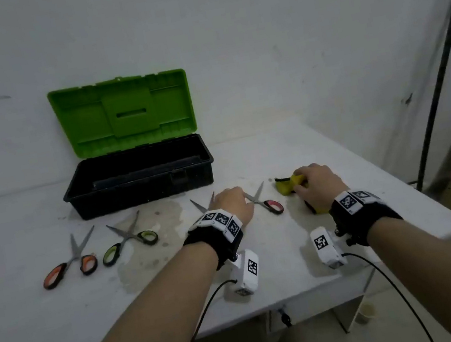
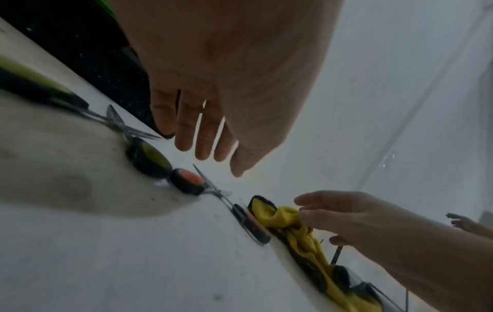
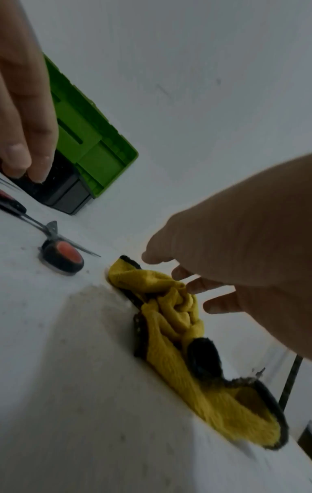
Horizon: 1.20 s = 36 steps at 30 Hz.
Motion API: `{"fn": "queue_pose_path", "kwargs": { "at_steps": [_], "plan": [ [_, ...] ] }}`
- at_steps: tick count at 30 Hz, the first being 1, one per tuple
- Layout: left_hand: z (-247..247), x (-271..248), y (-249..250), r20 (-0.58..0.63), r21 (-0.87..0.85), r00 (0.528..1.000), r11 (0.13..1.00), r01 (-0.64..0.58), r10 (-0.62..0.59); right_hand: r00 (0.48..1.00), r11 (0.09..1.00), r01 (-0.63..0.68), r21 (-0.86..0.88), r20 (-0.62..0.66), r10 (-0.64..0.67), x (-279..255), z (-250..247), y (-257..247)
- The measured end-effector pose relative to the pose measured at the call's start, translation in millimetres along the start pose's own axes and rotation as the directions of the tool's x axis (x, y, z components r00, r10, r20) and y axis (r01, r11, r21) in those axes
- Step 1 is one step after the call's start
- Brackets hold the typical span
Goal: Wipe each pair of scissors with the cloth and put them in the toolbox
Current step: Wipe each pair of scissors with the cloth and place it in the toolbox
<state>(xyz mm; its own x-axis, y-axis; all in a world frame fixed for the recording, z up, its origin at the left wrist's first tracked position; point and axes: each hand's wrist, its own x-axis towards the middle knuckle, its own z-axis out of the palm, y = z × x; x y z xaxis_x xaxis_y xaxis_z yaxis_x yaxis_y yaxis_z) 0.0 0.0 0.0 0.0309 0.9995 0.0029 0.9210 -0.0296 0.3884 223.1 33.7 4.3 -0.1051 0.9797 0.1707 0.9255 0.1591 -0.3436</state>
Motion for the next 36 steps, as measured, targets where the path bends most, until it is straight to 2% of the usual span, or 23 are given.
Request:
{"fn": "queue_pose_path", "kwargs": {
  "at_steps": [4, 9, 13, 16, 18, 20, 23, 25, 27, 30, 32, 34, 36],
  "plan": [
    [4, 9, 10, -0.002, 0.093, 1.000, 0.995, 0.026, -0.026, 0.999, 0.999, -0.035, -0.018, 0.026, 0.035, 6, 0, 8],
    [16, 24, 12, 0.049, 0.170, 0.998, 0.985, 0.035, -0.044, 0.996, 0.995, -0.050, -0.083, 0.071, 0.056, 25, 4, 23],
    [18, 31, 12, 0.066, 0.122, 0.995, 0.991, 0.061, -0.070, 0.992, 0.978, 0.025, -0.206, 0.123, 0.000, 34, 5, 26],
    [16, 32, 11, 0.059, 0.057, 0.996, 0.997, 0.061, -0.065, 0.995, 0.961, 0.035, -0.276, 0.099, -0.008, 36, 5, 23],
    [12, 30, 11, 0.053, 0.015, 0.996, 0.997, 0.075, -0.076, 0.999, 0.967, 0.019, -0.253, 0.052, -0.006, 38, 4, 21],
    [4, 24, 10, 0.053, -0.065, 0.996, 0.995, 0.079, -0.076, 0.999, 0.992, 0.023, -0.123, -0.035, -0.028, 38, 2, 19],
    [-8, 7, 2, 0.036, -0.301, 0.997, 0.950, 0.082, -0.075, 0.993, 0.974, 0.048, 0.220, -0.114, -0.023, 27, -8, 12],
    [-14, -11, -6, 0.036, -0.500, 0.994, 0.860, 0.105, -0.100, 0.987, 0.905, 0.106, 0.412, -0.154, -0.046, 13, -14, 1],
    [-19, -33, -16, 0.044, -0.664, 0.993, 0.739, 0.111, -0.109, 0.980, 0.831, 0.153, 0.535, -0.191, -0.057, -2, -17, -14],
    [-26, -73, -36, 0.053, -0.814, 0.993, 0.571, 0.106, -0.109, 0.983, 0.709, 0.166, 0.686, -0.176, -0.060, -24, -15, -40],
    [-30, -100, -50, 0.069, -0.858, 0.992, 0.501, 0.115, -0.109, 0.988, 0.628, 0.152, 0.763, -0.133, -0.077, -39, -12, -59],
    [-31, -123, -63, 0.073, -0.864, 0.991, 0.488, 0.119, -0.114, 0.989, 0.566, 0.139, 0.813, -0.086, -0.119, -51, -6, -74],
    [-32, -141, -73, 0.057, -0.850, 0.991, 0.516, 0.110, -0.117, 0.989, 0.505, 0.100, 0.857, -0.032, -0.142, -59, 3, -85]
  ]
}}
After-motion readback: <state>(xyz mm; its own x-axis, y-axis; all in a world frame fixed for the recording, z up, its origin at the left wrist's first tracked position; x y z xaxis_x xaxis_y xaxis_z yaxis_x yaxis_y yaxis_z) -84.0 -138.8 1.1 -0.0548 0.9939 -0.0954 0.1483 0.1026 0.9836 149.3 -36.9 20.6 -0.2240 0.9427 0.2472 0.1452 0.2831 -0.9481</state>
